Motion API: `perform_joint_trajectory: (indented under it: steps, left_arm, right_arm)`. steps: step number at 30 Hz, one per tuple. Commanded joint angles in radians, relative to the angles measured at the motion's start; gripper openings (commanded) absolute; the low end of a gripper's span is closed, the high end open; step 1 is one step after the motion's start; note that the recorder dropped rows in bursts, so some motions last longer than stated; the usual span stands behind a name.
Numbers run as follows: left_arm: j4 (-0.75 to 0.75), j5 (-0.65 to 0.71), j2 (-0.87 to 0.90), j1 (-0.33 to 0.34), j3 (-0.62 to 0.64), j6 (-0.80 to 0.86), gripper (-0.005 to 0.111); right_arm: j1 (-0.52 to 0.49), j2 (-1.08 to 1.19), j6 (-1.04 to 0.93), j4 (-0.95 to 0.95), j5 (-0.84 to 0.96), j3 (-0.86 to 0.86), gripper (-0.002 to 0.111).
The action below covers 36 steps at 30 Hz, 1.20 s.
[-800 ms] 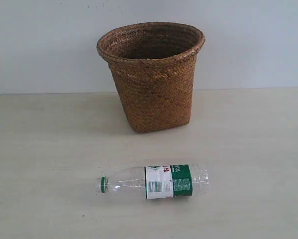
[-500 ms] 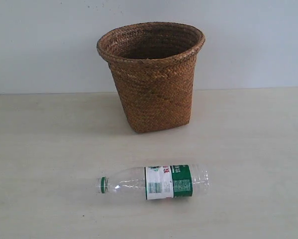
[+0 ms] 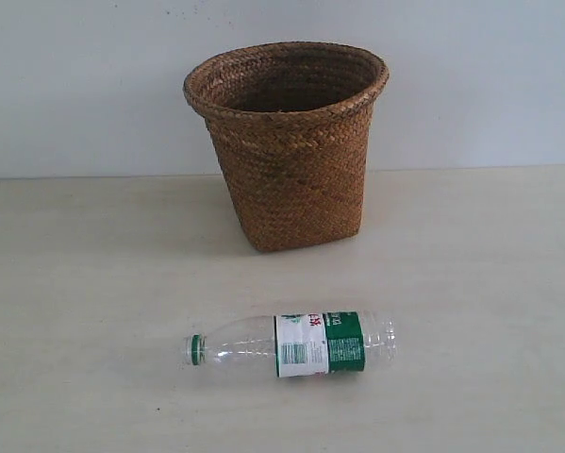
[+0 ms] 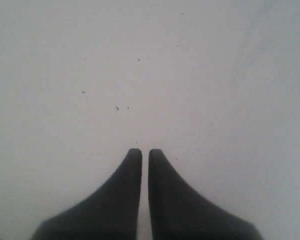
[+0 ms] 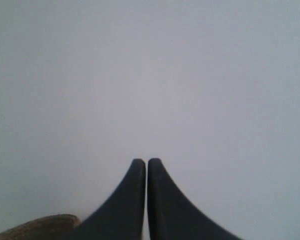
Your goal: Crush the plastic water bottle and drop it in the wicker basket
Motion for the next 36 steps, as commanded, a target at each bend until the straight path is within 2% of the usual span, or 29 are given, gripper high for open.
perform_joint_trajectory:
  steps: [1,8,12,15,20,22,24,26,30,36]
  left_arm:
    - [0.138,0.108,0.181,0.003,-0.135,-0.012,0.004]
    - [0.283,0.374,0.393,-0.001,-0.323,0.01,0.004]
    - [0.282,0.459,0.483,-0.013,-0.376,0.077,0.004]
    - [0.278,0.555,0.591,-0.117,-0.423,0.271,0.004]
    - [0.275,0.637,0.698,-0.218,-0.464,0.422,0.004]
    - [0.24,0.728,0.764,-0.28,-0.51,0.539,0.004]
    - [0.172,0.79,0.82,-0.318,-0.541,0.671,0.004]
    - [0.02,0.879,0.907,-0.353,-0.586,0.883,0.004]
    - [-0.213,1.007,1.018,-0.362,-0.602,1.321,0.004]
    - [-0.223,1.021,1.114,-0.362,-0.602,1.46,0.004]
  right_arm:
    - [-0.003,0.154,-0.065,-0.006,0.09,-0.123,0.0]
    - [-0.003,0.386,-0.204,-0.006,0.322,-0.316,0.0]
    - [-0.003,0.522,-0.297,-0.004,0.494,-0.428,0.0]
    - [0.0,0.676,-0.418,0.053,0.715,-0.546,0.0]
    - [0.0,0.81,-0.667,0.288,0.888,-0.628,0.0]
    - [0.0,0.872,-0.802,0.421,0.96,-0.648,0.0]
    - [0.031,0.92,-0.864,0.471,0.994,-0.662,0.0]
    - [0.133,0.994,-0.921,0.471,1.009,-0.678,0.0]
    - [0.288,1.115,-1.013,0.464,1.012,-0.707,0.0]
    - [0.389,1.255,-1.065,0.464,1.016,-0.75,0.0]
